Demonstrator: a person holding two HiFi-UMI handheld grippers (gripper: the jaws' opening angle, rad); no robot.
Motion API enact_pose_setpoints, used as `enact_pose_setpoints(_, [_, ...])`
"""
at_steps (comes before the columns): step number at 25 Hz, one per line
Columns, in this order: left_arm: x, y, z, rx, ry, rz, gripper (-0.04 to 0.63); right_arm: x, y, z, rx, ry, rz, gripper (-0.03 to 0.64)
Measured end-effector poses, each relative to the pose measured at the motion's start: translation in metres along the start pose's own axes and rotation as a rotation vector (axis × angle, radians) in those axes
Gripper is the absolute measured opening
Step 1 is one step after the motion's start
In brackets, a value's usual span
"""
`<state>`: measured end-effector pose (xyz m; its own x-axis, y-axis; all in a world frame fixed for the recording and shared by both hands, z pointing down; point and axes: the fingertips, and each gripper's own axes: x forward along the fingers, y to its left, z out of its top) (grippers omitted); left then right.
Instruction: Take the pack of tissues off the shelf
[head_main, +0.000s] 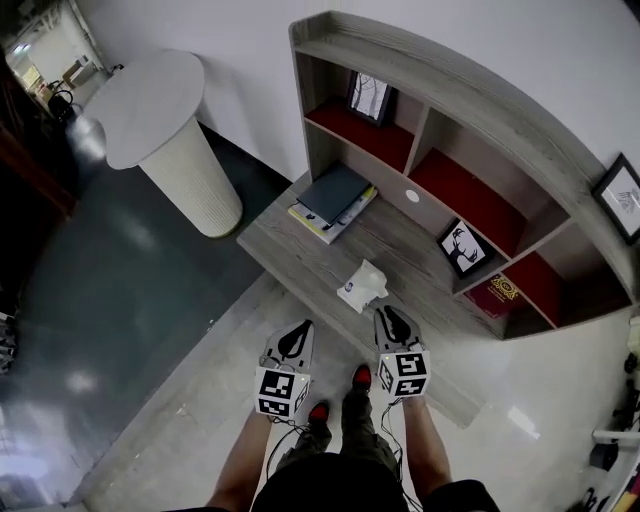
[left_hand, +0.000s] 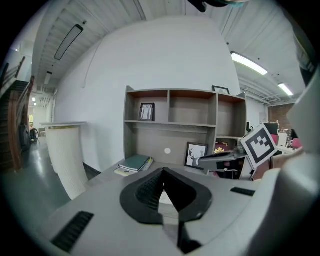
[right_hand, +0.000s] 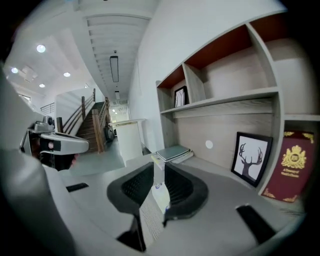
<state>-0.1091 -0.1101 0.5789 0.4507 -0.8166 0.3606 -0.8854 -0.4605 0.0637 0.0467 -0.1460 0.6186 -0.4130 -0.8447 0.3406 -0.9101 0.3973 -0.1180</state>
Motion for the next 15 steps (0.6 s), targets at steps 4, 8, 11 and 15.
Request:
enact_pose_setpoints(4, [-0.012,-0.007,0.022,0.025,-0.047,-0.039,0.006,-0.027,0.000,0.028,-0.005,-0.060,-0.036,0.067])
enact_pose_setpoints(8, [-0.024,-0.015,0.043,0.050,-0.091,-0.073,0.006,-0.057,0.002,0.056,-0.024,-0.129,-0.087,0.057])
enact_pose_setpoints(11, [-0.034,-0.024,0.056,0.067,-0.124,-0.098,0.006,-0.081,0.005,0.072,-0.050,-0.174,-0.134,0.043])
enact_pose_setpoints(15, [-0.051,-0.036,0.068,0.097,-0.150,-0.132,0.006,-0.115,0.015,0.085,-0.075,-0.220,-0.184,0.037])
